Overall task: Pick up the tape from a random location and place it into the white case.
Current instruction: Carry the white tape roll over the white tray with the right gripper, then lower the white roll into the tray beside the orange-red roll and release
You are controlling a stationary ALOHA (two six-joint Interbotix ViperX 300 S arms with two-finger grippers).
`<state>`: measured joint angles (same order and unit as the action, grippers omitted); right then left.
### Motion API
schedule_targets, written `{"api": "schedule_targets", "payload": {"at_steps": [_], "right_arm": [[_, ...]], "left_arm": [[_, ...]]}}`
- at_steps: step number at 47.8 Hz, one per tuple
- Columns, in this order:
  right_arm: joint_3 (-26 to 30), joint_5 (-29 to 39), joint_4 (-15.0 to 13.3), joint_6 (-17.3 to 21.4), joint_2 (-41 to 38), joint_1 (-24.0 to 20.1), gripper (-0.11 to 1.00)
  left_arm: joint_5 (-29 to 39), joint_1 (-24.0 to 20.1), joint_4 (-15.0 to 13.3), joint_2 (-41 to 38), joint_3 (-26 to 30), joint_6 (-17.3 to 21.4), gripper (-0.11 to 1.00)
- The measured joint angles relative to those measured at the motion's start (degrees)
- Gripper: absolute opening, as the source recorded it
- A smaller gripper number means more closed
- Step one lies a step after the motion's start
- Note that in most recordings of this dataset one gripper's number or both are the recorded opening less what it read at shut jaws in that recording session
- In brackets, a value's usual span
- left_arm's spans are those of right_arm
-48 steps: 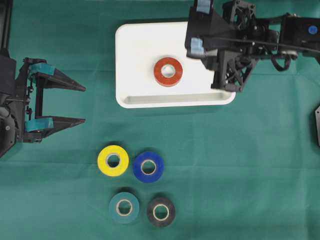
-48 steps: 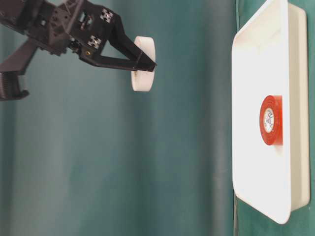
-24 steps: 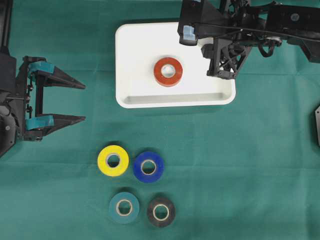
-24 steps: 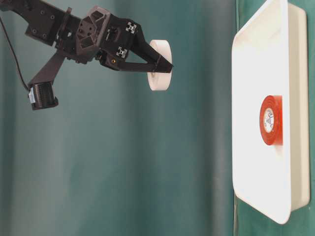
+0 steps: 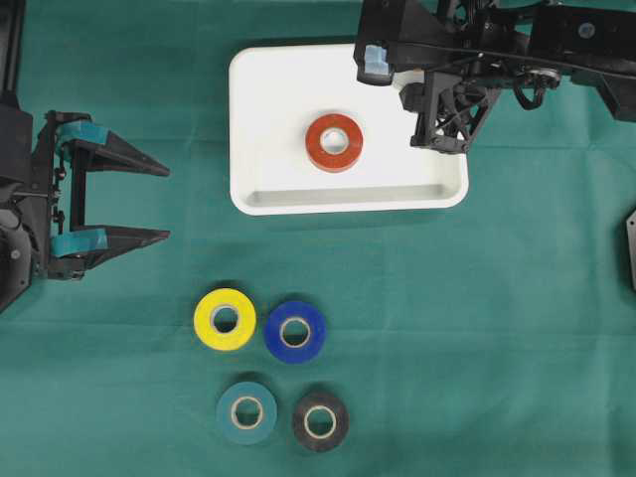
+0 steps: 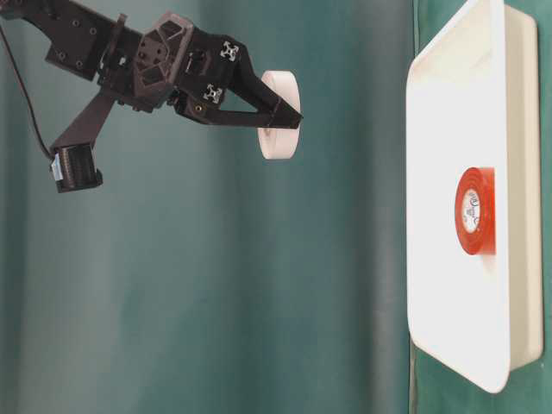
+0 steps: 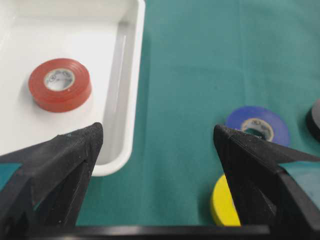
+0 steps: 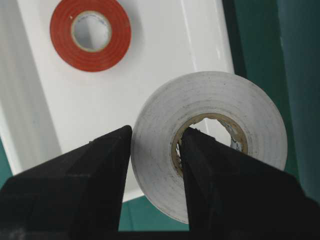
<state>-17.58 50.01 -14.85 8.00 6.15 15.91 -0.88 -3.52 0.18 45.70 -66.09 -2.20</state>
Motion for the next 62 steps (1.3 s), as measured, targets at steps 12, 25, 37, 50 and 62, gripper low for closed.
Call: {"api": "schedule_targets", "payload": {"at_steps": [12,25,37,50,62], "right_arm": [[0.0,0.0,0.0,0.09,-0.09,0.0,0.34],[-0.09,0.0,0.0,0.26,-0.09,-0.09,0.34],[-2.64,-1.85,0.18,0.97,0.0,0.0,0.34],[-9.32,-10.99,2.37,1.41,-2.46,0.0,0.34],[-12.48,-17.84,4.66,1.49,-8.0,0.0,0.34]], "left_arm": [[0.0,0.0,0.0,0.0,-0.18,0.0,0.98],[0.0,0.0,0.0,-0.09,-0.26,0.0,0.98],[0.0,0.0,0.0,-0.09,-0.26,0.0,0.98],[0.0,0.0,0.0,0.0,-0.35,0.0,0.98],[-0.09,0.0,0.0,0.0,-0.35,0.0,0.98]]}}
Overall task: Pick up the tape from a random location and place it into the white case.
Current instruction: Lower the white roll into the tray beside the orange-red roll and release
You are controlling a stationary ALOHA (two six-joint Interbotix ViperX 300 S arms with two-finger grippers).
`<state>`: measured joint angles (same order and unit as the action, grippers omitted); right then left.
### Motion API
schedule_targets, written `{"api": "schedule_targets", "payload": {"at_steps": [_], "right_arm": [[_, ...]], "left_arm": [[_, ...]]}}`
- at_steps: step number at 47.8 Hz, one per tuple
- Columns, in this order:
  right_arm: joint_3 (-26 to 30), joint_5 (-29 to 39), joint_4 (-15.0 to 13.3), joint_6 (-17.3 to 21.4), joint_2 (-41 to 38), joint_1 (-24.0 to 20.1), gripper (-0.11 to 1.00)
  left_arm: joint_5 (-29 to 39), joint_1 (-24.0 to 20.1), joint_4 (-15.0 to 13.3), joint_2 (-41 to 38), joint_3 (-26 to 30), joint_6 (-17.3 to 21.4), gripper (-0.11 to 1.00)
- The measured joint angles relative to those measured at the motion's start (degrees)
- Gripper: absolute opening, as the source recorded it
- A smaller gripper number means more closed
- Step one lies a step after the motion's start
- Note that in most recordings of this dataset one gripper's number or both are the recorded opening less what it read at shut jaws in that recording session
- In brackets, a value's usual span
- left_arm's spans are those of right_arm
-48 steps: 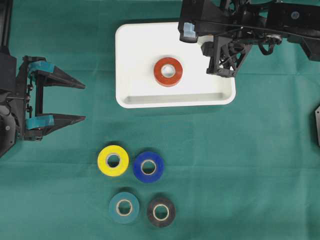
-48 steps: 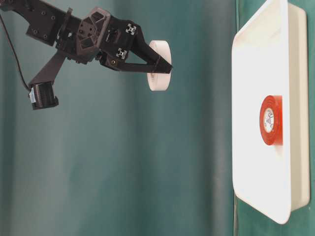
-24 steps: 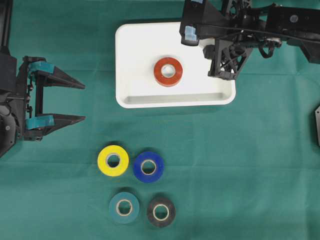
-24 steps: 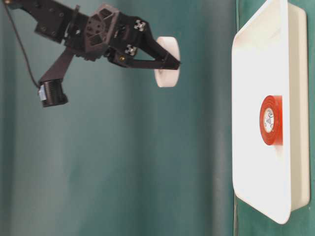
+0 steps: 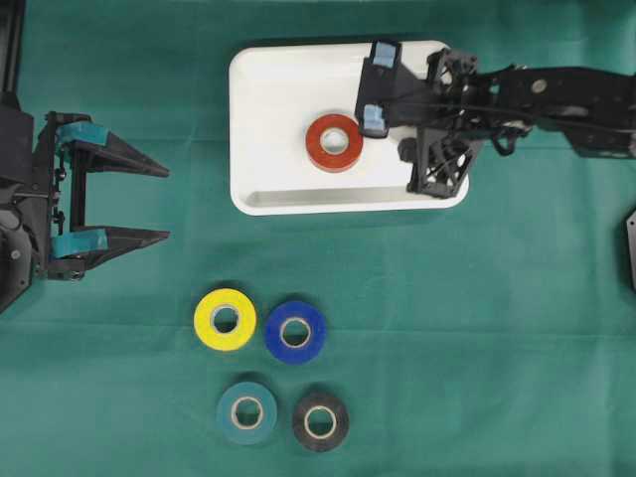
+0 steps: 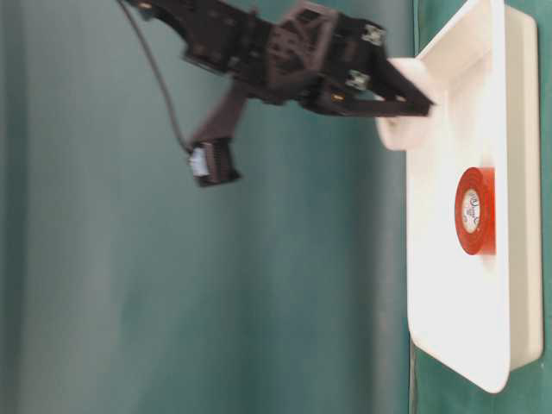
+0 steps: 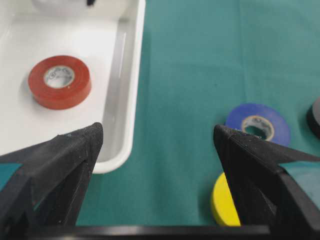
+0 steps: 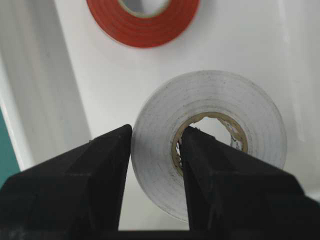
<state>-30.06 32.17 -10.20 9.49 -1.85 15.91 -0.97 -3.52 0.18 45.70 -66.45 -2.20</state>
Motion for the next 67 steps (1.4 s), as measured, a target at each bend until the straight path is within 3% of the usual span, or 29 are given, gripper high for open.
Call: {"api": "schedule_targets", "payload": {"at_steps": [11,45,54,56,67], "right_arm": [[-0.35,-2.72,0.44,0.0,-3.96,0.0,0.34],[-0.35,-2.99,0.44,-0.53,-4.13,0.0,0.34],[-0.26,-2.99,-0.09,-0.62,-3.96,0.0,0.83],[-0.35,-2.9,-0.53,-0.7,-3.6,0.0,0.9],[0.79,-1.14,-2.37,-0.62,3.43,0.0,0.88]], "left_arm": [[0.09,0.0,0.0,0.0,0.0,0.0,0.98],[0.09,0.0,0.0,0.0,0.0,0.0,0.98],[0.09,0.0,0.0,0.0,0.0,0.0,0.98],[0.09,0.0,0.0,0.0,0.0,0.0,0.98],[0.09,0.0,0.0,0.0,0.0,0.0,0.98]]}}
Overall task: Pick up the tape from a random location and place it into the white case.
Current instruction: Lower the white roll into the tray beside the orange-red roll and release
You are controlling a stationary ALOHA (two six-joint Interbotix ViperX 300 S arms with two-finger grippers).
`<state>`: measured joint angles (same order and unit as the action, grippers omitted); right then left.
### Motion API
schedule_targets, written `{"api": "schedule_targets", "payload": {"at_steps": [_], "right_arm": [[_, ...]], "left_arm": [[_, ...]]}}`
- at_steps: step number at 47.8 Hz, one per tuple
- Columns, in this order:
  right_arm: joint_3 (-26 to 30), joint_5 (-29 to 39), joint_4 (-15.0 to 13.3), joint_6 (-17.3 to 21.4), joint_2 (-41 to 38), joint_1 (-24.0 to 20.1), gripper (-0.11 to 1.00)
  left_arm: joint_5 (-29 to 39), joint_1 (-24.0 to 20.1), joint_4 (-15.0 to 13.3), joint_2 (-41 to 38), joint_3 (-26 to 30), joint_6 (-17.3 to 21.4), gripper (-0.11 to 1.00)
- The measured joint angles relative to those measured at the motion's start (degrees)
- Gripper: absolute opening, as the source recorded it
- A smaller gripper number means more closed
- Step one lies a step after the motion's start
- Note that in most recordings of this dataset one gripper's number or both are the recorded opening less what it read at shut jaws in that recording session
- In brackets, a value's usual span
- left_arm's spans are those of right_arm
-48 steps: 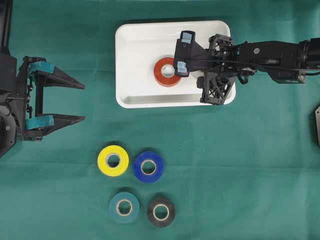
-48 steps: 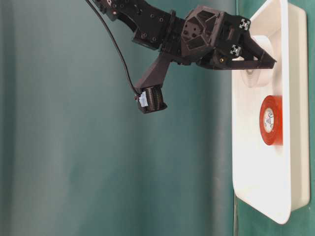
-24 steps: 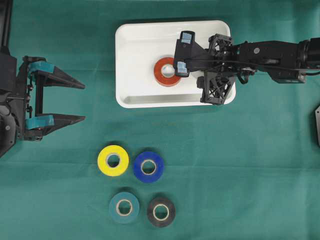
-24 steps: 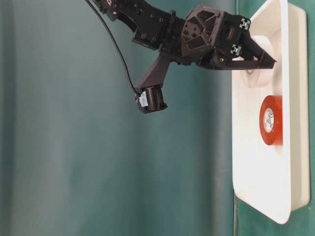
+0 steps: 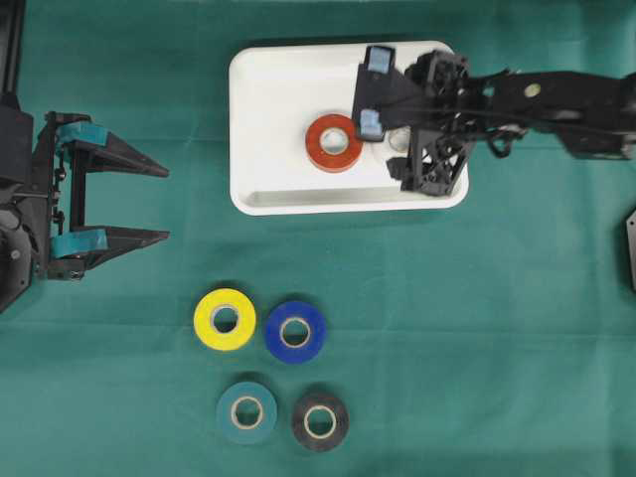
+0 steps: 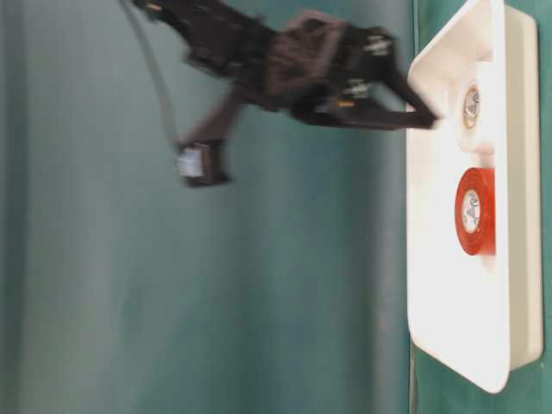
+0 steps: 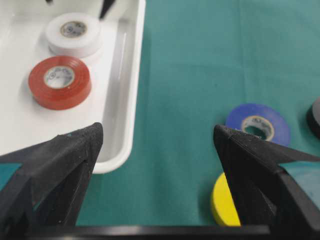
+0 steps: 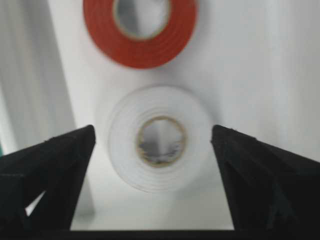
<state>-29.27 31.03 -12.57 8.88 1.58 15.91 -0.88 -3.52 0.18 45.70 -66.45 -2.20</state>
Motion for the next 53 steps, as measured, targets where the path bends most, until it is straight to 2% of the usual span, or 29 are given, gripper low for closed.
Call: {"api": "schedule_targets", "payload": {"at_steps": [8,16,29,37,53], "right_arm": [[1.85,3.69,-0.7,-0.09,7.38,0.0,0.88],[2.11,4.48,-1.76,0.35,12.57,0.0,0.88],[2.11,4.57,-2.02,0.79,13.18,0.09,0.87],[2.11,4.57,-2.02,2.55,13.18,-0.18,0.87],[2.02,3.43,-1.93,4.48,13.18,-7.73,0.87]], "left_arm": [[0.0,0.0,0.0,0.0,0.0,0.0,0.98],[0.0,0.0,0.0,0.0,0.0,0.0,0.98],[0.0,0.0,0.0,0.0,0.0,0.0,0.98],[0.0,0.0,-0.09,0.0,0.0,0.0,0.98],[0.0,0.0,-0.18,0.0,0.0,0.0,0.98]]}}
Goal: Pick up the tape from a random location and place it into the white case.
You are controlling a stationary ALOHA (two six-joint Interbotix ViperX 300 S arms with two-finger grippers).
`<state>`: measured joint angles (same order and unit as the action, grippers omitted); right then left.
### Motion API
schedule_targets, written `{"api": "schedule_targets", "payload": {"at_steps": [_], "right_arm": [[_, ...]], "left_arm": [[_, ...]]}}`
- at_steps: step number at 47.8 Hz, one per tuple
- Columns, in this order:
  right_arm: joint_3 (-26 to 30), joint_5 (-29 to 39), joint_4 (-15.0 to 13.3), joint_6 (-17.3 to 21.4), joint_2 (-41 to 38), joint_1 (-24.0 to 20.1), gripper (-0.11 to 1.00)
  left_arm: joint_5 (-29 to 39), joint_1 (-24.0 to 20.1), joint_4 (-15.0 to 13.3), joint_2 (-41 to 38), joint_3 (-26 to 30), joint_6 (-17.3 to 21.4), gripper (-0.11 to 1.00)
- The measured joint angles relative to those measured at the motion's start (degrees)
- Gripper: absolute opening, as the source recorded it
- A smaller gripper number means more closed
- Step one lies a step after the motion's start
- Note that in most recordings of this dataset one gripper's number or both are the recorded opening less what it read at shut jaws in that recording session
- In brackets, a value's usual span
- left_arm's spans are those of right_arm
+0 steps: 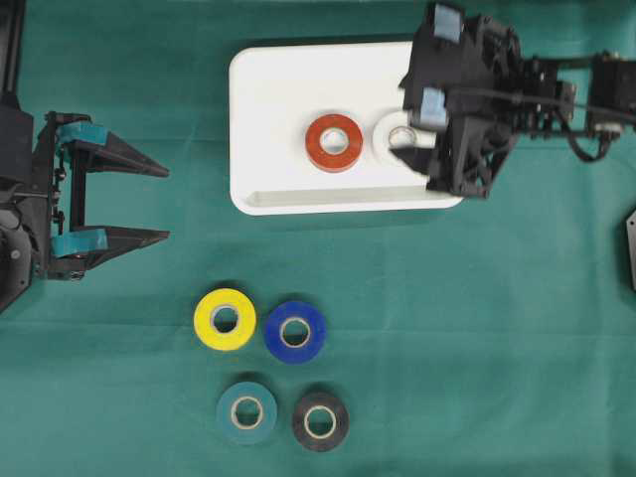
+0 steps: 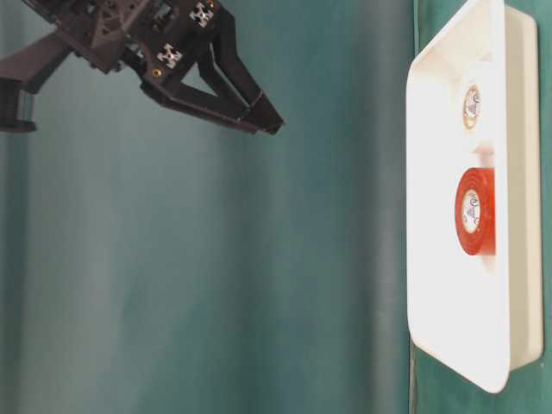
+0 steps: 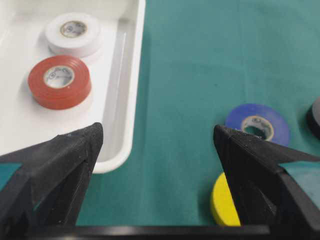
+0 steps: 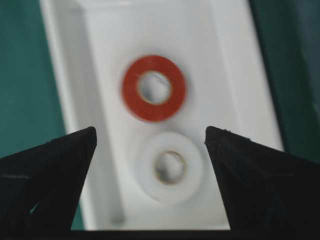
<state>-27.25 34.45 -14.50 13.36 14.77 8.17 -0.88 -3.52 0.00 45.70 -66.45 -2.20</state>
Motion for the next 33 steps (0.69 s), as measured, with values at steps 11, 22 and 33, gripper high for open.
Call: {"api": "schedule_targets", "payload": {"at_steps": [11,22,33], "right_arm": [[-0.62,-2.64,0.0,2.37,0.0,-5.27,0.87],[-1.41,-3.78,0.0,2.46,0.09,-6.59,0.87],[-6.15,-5.71,0.0,2.55,5.1,-6.59,0.87]], "left_arm": [[0.0,0.0,0.0,0.0,0.0,0.0,0.98],[0.0,0.0,0.0,0.0,0.0,0.0,0.98],[0.0,0.0,0.0,0.0,0.0,0.0,0.98]]}}
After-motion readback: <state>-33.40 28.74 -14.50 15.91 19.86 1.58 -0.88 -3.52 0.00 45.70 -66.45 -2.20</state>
